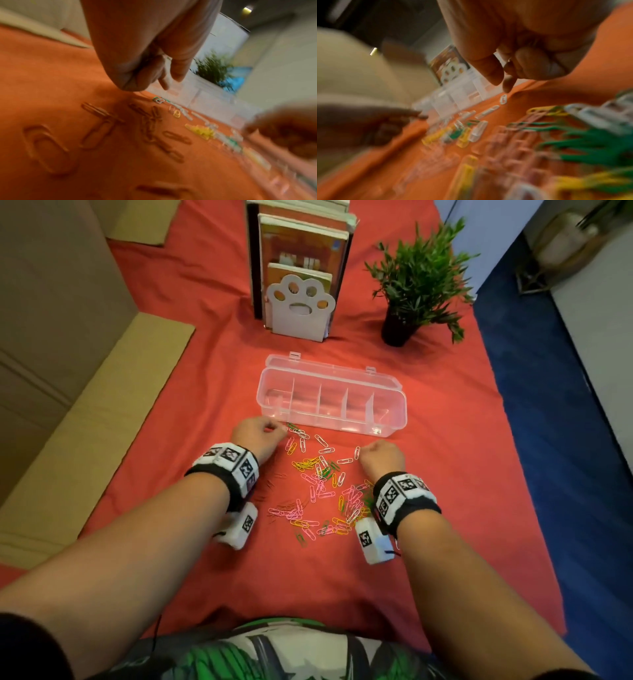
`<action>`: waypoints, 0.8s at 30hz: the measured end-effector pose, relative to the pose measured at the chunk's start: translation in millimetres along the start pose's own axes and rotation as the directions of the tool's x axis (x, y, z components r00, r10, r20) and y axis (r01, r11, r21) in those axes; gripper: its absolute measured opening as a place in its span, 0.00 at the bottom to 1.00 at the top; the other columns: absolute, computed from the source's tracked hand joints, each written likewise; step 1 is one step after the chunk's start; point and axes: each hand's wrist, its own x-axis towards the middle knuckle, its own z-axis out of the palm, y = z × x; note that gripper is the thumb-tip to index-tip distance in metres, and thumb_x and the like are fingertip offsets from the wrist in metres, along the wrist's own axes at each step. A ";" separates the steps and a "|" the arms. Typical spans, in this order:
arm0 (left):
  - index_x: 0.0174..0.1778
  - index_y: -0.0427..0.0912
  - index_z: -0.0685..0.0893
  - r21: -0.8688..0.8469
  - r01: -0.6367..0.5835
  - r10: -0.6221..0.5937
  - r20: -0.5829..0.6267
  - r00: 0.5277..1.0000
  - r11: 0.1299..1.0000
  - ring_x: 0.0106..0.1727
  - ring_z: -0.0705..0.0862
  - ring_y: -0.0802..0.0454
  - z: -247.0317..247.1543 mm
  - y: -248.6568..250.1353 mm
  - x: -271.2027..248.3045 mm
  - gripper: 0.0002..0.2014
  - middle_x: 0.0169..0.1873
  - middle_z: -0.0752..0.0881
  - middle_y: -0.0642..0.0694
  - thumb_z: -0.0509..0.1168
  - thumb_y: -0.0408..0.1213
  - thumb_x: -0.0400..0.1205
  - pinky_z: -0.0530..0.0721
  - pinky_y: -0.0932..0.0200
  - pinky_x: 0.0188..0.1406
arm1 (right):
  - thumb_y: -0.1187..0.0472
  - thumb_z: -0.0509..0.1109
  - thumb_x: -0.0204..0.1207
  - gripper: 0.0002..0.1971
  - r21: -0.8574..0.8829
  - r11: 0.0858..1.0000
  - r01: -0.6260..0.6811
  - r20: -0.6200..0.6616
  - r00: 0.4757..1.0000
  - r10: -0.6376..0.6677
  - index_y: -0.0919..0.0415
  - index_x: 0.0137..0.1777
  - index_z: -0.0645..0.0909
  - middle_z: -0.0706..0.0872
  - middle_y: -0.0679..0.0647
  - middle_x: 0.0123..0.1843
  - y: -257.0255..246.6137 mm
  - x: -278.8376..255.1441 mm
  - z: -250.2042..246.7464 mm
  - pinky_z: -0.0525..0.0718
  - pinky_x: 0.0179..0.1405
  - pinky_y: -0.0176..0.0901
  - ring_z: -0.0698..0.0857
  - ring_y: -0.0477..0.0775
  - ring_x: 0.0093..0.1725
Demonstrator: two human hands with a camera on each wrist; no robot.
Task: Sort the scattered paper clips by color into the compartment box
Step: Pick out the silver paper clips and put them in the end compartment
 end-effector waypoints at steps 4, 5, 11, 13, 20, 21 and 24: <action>0.58 0.45 0.86 0.252 -0.163 0.170 -0.007 0.985 0.954 0.57 0.85 0.45 0.8 -5.6 2.7 0.13 0.55 0.89 0.43 0.66 0.42 0.79 0.79 0.58 0.55 | 0.56 0.62 0.79 0.19 -0.232 0.967 0.103 -0.049 0.992 -0.117 0.73 0.61 0.76 0.81 0.69 0.61 -1.7 -3.8 2.4 0.80 0.59 0.51 0.82 0.67 0.62; 0.57 0.45 0.87 0.278 -0.169 0.176 0.000 0.984 0.946 0.57 0.85 0.44 1.2 -6.9 4.6 0.13 0.55 0.89 0.43 0.66 0.41 0.78 0.79 0.58 0.55 | 0.58 0.61 0.80 0.20 -0.286 0.949 0.131 -0.010 0.990 -0.140 0.73 0.65 0.73 0.78 0.69 0.65 -3.7 -4.3 4.5 0.79 0.62 0.52 0.80 0.68 0.64; 0.49 0.44 0.88 0.332 -0.138 0.144 0.007 0.990 0.933 0.55 0.85 0.44 0.5 -12.0 3.6 0.08 0.51 0.89 0.43 0.68 0.38 0.77 0.81 0.57 0.53 | 0.67 0.58 0.79 0.18 -0.331 0.921 0.204 0.107 0.978 -0.178 0.72 0.67 0.69 0.73 0.67 0.69 -10.9 -4.4 12.3 0.76 0.65 0.50 0.77 0.65 0.66; 0.47 0.45 0.89 0.336 -0.097 0.094 0.026 0.995 0.937 0.53 0.86 0.45 -2.2 -15.5 2.3 0.07 0.50 0.90 0.45 0.68 0.36 0.75 0.81 0.58 0.52 | 0.66 0.57 0.80 0.13 -0.272 0.932 0.241 0.152 0.967 -0.206 0.68 0.60 0.76 0.78 0.64 0.62 -13.1 -6.3 9.3 0.77 0.59 0.48 0.79 0.64 0.61; 0.52 0.46 0.88 0.252 -0.115 0.111 0.030 0.993 0.961 0.54 0.86 0.47 -1.5 -7.7 1.3 0.11 0.51 0.90 0.46 0.67 0.36 0.75 0.81 0.60 0.54 | 0.71 0.52 0.70 0.11 0.842 0.464 -0.276 0.378 0.915 -0.141 0.58 0.31 0.70 0.72 0.53 0.26 -6.6 -20.9 -0.5 0.61 0.16 0.32 0.65 0.45 0.17; 0.54 0.46 0.88 0.252 -0.133 0.127 0.042 0.991 0.959 0.56 0.86 0.47 0.3 -5.3 2.6 0.11 0.52 0.90 0.46 0.67 0.39 0.76 0.81 0.59 0.56 | 0.69 0.52 0.70 0.11 0.872 0.368 -0.323 0.404 0.899 -0.168 0.58 0.31 0.70 0.73 0.54 0.25 -6.9 -22.8 -2.6 0.63 0.17 0.32 0.66 0.46 0.18; 0.51 0.43 0.88 0.340 -0.173 0.159 0.071 0.985 0.924 0.56 0.84 0.42 5.8 -0.7 6.4 0.10 0.52 0.88 0.41 0.67 0.40 0.77 0.81 0.53 0.55 | 0.60 0.56 0.75 0.11 0.862 0.317 -0.395 0.454 0.880 -0.137 0.57 0.31 0.71 0.75 0.53 0.27 -11.0 -25.2 -3.5 0.67 0.19 0.33 0.68 0.47 0.21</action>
